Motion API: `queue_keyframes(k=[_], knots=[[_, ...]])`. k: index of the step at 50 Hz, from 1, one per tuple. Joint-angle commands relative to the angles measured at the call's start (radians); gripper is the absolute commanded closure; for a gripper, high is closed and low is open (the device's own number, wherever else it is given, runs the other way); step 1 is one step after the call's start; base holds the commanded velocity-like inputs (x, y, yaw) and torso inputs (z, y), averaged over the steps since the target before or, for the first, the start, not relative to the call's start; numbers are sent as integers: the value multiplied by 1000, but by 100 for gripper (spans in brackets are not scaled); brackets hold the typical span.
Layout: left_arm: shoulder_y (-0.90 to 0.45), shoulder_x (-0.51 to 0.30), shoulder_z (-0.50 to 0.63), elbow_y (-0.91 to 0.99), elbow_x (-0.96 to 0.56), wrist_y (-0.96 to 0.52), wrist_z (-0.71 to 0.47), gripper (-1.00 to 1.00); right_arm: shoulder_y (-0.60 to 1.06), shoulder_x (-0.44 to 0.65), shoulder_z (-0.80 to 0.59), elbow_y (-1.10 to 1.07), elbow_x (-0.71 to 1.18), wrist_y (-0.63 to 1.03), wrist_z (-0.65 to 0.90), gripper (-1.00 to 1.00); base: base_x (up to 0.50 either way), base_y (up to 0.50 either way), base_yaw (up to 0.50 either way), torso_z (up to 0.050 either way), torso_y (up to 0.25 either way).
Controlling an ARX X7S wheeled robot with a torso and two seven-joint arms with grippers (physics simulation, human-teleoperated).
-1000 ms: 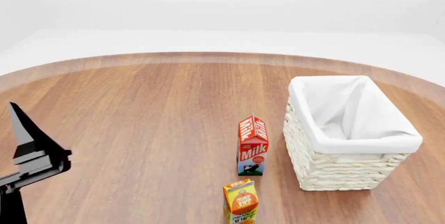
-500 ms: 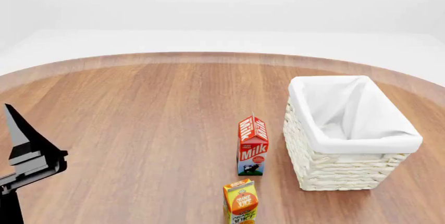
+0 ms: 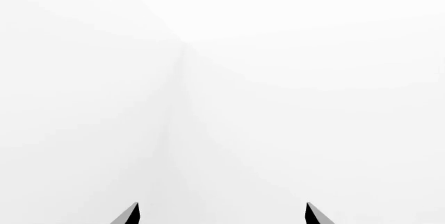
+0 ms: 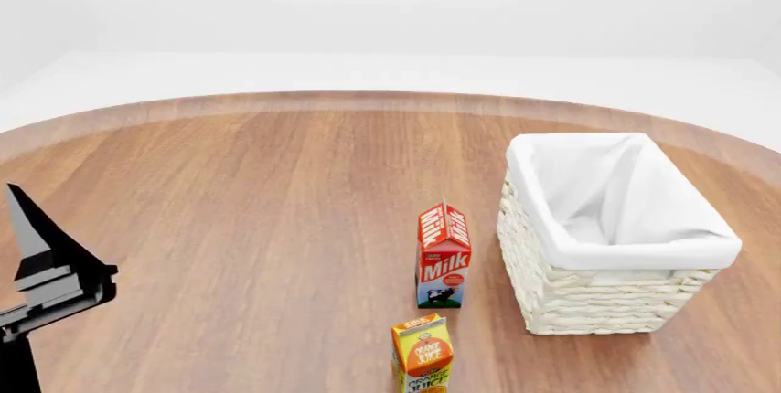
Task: Pick up the cream cheese box and the butter, and put them in the basket.
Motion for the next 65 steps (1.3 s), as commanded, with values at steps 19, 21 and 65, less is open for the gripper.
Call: queue_keyframes(k=[19,21,65], knots=[[4,13,-34,1,10,15,18,-100,114,8,162,-349,41,73,221,100,0,0,0,0,1],[4,13,-34,1,10,14,18,-100,133,5,180,-384,68,90,242,100,0,0,0,0,0],[1,4,-24,31,24,-15,6,-100,776,677,716,-563,991,-77,713,100,0,0,0,0,1]])
